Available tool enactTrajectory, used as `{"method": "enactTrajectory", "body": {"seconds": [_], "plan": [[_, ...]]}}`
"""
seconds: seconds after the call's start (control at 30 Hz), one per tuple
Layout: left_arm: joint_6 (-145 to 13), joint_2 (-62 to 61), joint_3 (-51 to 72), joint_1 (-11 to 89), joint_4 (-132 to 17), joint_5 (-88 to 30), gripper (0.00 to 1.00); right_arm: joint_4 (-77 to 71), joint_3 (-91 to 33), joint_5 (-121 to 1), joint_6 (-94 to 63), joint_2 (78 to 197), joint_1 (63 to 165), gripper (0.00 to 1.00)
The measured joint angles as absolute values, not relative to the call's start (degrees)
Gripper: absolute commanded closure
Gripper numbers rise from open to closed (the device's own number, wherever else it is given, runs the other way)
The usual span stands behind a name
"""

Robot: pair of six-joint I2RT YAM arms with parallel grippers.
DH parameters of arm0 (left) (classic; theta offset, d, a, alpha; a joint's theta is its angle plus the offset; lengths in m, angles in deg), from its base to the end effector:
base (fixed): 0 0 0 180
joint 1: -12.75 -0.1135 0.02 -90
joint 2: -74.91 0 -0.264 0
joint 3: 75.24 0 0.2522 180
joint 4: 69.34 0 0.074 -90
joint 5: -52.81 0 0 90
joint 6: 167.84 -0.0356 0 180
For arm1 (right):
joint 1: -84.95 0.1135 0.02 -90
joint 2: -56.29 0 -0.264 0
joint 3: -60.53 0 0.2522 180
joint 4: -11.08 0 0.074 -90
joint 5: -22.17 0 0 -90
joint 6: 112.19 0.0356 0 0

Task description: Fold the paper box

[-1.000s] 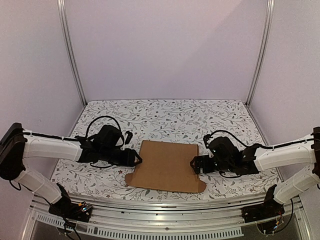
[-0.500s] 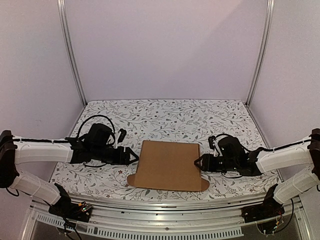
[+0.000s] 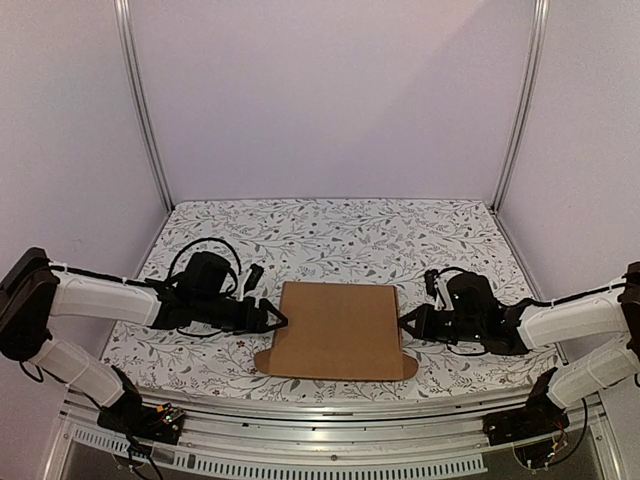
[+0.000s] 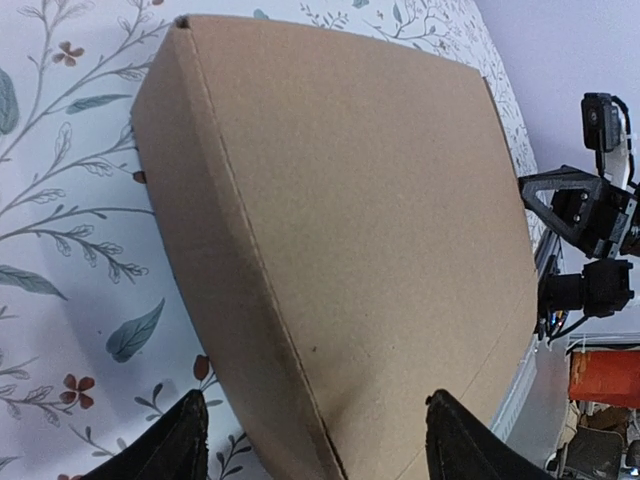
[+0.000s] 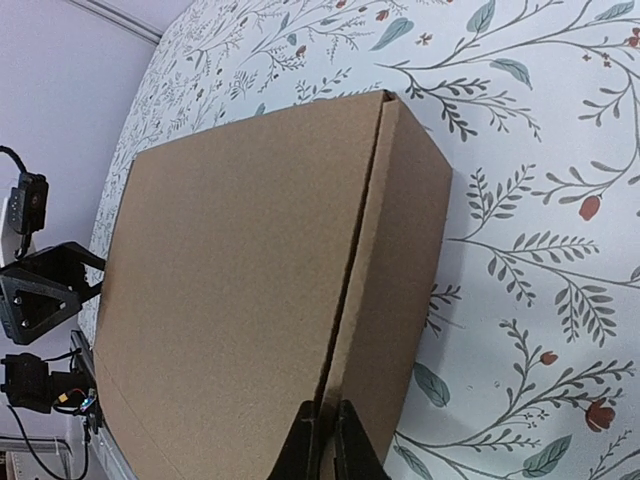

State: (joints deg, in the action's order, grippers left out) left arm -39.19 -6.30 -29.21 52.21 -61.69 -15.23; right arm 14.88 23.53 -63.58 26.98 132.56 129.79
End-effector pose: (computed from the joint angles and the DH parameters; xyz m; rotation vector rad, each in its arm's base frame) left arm 0.1956 -0.1782 0.1563 0.2314 2.5201 -1.0736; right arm 0.1696 0.1723 0.1468 0.0443 2.3721 0.9542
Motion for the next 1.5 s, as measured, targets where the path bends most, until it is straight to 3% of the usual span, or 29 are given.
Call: {"method": "enactTrajectory", "body": {"seconds": [0.47,0.6,0.67,0.7,1.17,1.5], "plan": [[-36.17,-10.96,-30.06,50.48,-67.70,-10.38,0.22,19.36,26.70,-63.58,27.33,131.60,129.02,1.00],[-34.55,-12.31,-30.83,50.42,-70.76,-8.72,0.16,19.45,26.83,-63.89,27.26,131.55,129.02,1.00],[-33.37,-13.36,-31.31,50.33,-72.69,-7.62,0.01,19.42,26.89,-64.09,27.22,131.47,129.02,1.00],[-32.98,-13.87,-31.48,50.31,-73.47,-7.21,0.01,19.42,26.96,-64.20,27.15,131.42,129.02,1.00],[-27.25,-19.55,-32.05,49.08,-84.36,-0.98,0.01,18.42,28.12,-66.45,26.98,129.87,129.02,1.00],[-21.18,-24.68,-32.73,49.04,-95.55,3.44,0.22,18.27,28.32,-66.73,26.71,129.85,129.02,1.00]]}}
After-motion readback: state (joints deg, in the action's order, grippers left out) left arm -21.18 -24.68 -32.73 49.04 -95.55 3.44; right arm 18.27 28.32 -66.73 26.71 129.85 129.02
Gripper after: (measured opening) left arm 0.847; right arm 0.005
